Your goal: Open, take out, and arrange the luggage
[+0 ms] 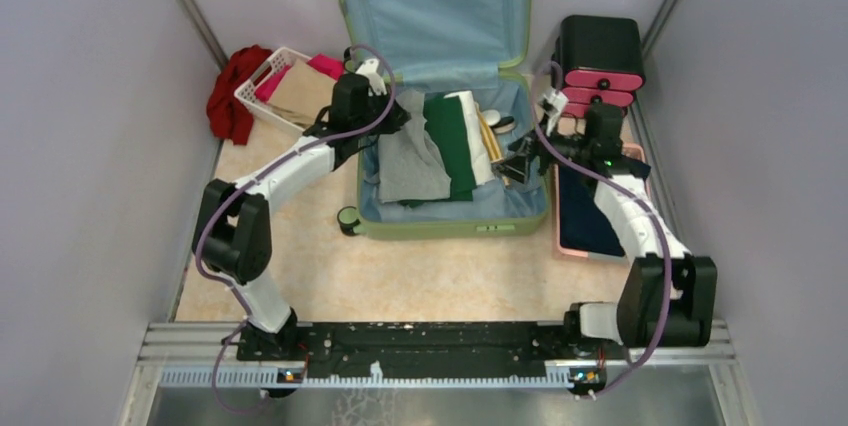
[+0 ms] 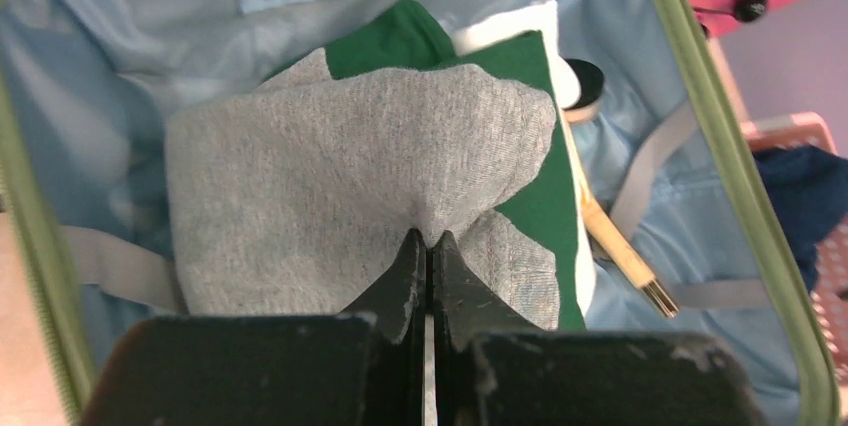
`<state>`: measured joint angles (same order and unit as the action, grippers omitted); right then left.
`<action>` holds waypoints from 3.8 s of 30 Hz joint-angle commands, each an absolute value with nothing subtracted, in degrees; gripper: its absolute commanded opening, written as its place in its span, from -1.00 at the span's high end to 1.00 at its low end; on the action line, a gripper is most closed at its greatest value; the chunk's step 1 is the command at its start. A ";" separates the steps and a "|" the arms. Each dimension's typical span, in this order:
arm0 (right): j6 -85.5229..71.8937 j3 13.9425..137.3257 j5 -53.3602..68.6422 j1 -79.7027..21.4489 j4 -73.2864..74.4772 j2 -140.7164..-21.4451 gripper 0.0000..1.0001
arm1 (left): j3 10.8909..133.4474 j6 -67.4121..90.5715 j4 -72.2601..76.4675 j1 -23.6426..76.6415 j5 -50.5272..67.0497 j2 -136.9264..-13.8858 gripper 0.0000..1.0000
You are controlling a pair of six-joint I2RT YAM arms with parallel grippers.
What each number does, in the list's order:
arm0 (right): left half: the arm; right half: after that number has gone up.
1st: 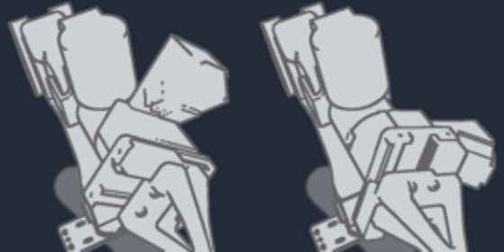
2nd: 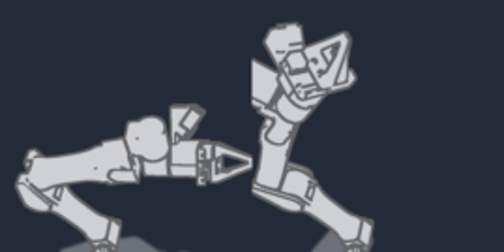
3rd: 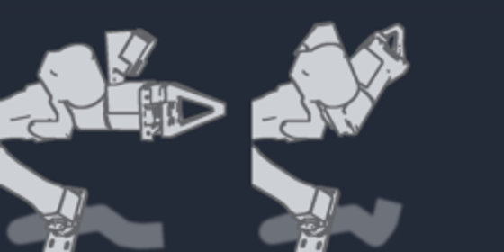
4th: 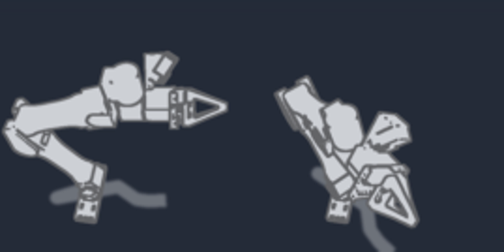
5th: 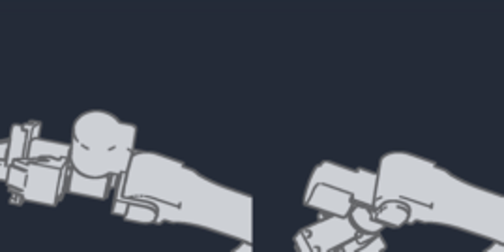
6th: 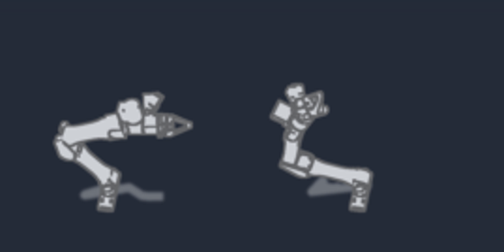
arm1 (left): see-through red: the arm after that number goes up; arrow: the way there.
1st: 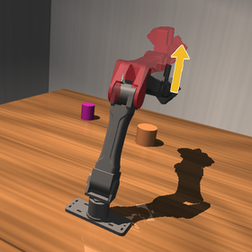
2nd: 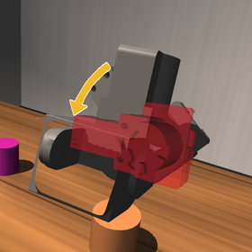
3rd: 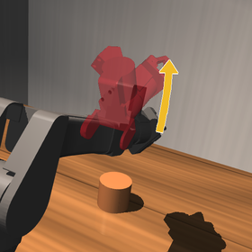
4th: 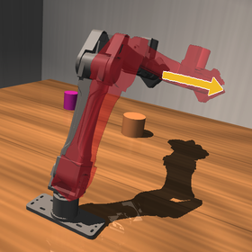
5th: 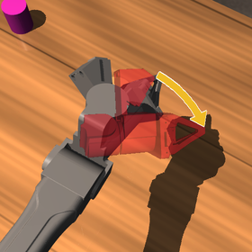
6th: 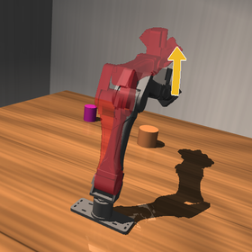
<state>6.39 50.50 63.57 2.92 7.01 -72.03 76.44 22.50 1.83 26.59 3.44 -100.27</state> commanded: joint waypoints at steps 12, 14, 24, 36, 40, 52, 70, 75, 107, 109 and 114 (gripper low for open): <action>0.72 85.42 41.47 -21.38 -0.15 -104.98 -0.98 | 69.37 29.29 15.83 21.90 23.31 -97.27 1.00; 0.45 89.38 40.01 -22.37 1.25 -108.30 -0.98 | 69.36 29.65 16.14 21.60 23.96 -97.50 1.00; 0.98 95.73 39.60 -25.58 5.66 -115.91 -0.97 | 69.75 31.29 17.88 20.74 25.95 -98.89 1.00; -3.57 97.24 38.50 -27.76 5.54 -117.96 -0.24 | 70.77 31.73 16.76 20.59 25.09 -98.97 0.98; -3.39 95.45 38.11 -27.71 4.37 -115.80 0.48 | 71.62 31.64 15.06 20.26 24.30 -98.38 0.36; -3.94 88.64 43.40 -22.61 0.44 -105.32 1.00 | 67.92 22.59 11.39 17.78 21.60 -81.98 -0.84; 20.92 85.32 43.29 -10.16 34.34 -83.47 1.00 | 40.01 -2.13 -8.73 17.67 13.08 -39.08 -0.97; 24.77 85.53 40.54 -4.76 42.56 -77.28 1.00 | 32.70 -1.66 -6.80 17.67 12.68 -32.19 -0.97; 56.02 73.40 42.28 25.06 65.09 -69.18 1.00 | 29.35 -1.52 -5.66 17.75 12.50 -32.37 -0.97; 60.82 69.73 42.32 25.83 62.04 -70.89 0.99 | 29.36 -1.57 -5.68 17.75 12.32 -32.37 -0.98; 67.89 68.38 44.21 28.10 60.29 -78.03 0.98 | 29.27 -1.65 -5.78 17.74 12.16 -32.52 -0.97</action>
